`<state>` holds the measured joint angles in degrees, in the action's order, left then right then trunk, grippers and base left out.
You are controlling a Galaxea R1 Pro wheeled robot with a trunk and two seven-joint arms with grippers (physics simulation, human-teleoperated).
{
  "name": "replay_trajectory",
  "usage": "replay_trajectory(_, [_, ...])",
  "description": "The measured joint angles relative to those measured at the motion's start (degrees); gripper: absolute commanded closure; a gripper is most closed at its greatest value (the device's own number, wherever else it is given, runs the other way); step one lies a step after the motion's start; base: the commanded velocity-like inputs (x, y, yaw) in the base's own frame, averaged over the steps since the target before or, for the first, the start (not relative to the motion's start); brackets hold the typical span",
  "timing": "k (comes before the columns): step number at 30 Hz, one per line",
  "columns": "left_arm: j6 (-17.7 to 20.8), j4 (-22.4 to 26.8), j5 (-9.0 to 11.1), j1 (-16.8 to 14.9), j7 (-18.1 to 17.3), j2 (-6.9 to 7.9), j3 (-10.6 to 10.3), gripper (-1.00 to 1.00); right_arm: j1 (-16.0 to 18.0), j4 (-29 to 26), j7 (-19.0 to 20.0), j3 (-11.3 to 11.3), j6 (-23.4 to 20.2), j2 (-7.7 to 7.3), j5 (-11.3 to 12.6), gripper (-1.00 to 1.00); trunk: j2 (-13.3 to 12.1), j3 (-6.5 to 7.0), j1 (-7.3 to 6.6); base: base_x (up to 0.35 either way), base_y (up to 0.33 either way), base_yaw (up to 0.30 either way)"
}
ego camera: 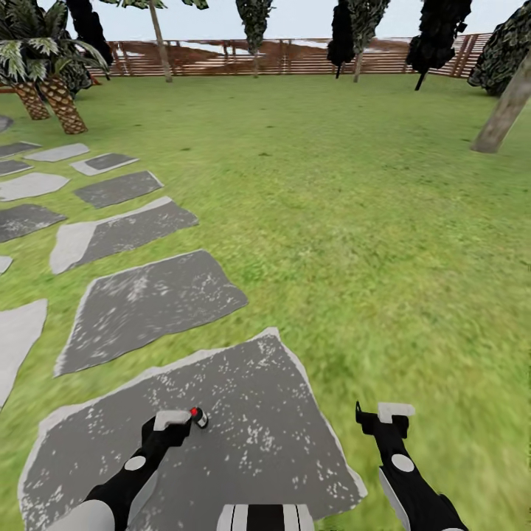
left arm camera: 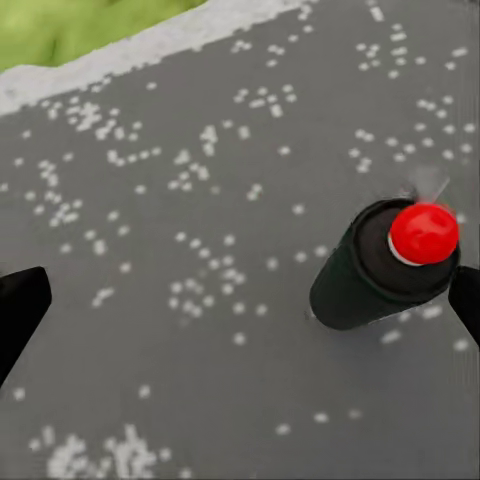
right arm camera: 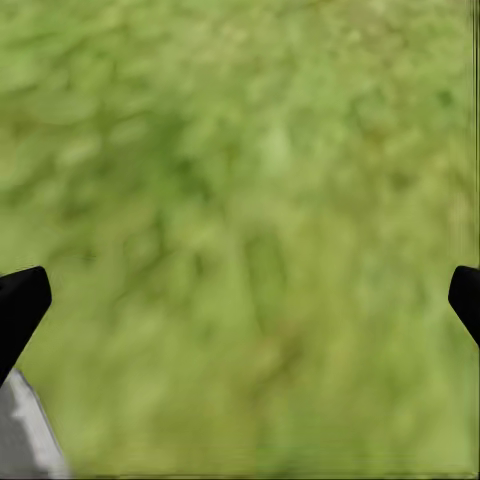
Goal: Pick up the pesticide atomizer in the garden and spray insectifuge to fully cover both potted plants in the garden.
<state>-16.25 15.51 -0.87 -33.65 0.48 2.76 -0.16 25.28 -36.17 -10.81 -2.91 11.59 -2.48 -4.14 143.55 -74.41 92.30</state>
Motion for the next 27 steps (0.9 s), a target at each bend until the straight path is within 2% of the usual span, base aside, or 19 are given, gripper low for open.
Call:
replay_trajectory(6, [-0.1, 0.0, 0.0, 0.0, 0.0, -0.17, 0.0, -1.00, 0.0, 0.0, 0.0, 0.0, 0.0, 0.00, 0.0, -1.00, 0.0, 0.00, 0.00, 0.000, 0.011, -0.215])
replay_trajectory(16, [-0.1, 0.0, -0.1, 0.0, 0.0, -0.33, 0.0, -1.00, 0.0, 0.0, 0.0, 0.0, 0.0, 0.01, 0.0, -1.00, 0.0, 0.00, 0.00, 0.000, 0.000, -0.015])
replay_trajectory(27, [-0.2, 0.1, -0.1, 0.9, -0.1, -0.48, -0.1, -1.00, 0.0, 0.0, 0.0, 0.0, 0.0, 0.01, 0.0, -1.00, 0.1, -3.20, 0.29, 0.000, 0.000, 0.000])
